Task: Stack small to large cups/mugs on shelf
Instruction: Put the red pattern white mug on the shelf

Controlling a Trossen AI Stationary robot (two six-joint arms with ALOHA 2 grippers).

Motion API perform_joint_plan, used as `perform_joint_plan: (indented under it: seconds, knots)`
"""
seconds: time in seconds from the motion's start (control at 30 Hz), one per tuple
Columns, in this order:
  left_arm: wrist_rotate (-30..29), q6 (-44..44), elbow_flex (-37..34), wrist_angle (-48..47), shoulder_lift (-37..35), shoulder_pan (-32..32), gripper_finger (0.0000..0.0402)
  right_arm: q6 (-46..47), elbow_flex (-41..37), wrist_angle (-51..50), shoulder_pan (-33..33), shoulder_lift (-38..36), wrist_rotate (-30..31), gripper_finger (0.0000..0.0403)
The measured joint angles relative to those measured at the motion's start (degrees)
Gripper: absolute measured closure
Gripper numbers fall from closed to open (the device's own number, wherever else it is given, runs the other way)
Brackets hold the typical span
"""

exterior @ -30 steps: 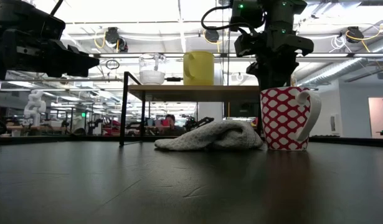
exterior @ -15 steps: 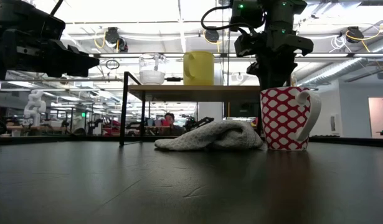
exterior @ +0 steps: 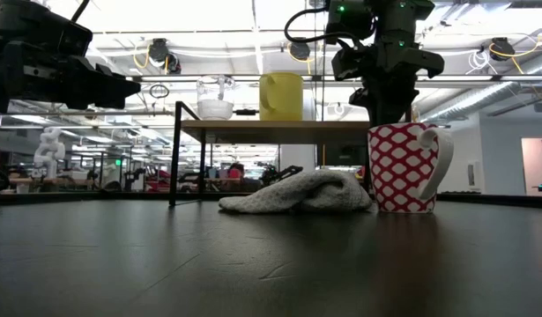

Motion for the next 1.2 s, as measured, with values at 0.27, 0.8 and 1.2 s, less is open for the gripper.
perform_joint_plan:
  seconds: [0.27, 0.8, 1.2]
  knots:
    - [0.00, -0.08, 0.00, 0.00, 0.01, 0.00, 0.0371, 0.19, 0.02, 0.27, 0.00, 0.01, -0.13, 0.0397]
    - [0.00, -0.26, 0.00, 0.00, 0.02, 0.00, 0.0371, -1.65, 0.04, -0.08, 0.02, 0.00, -0.02, 0.0400]
    - [0.00, -0.48, 0.00, -0.02, -0.01, 0.00, 0.0371, -0.52, 6.99, -5.21, 1.05, 0.11, 0.30, 0.0402]
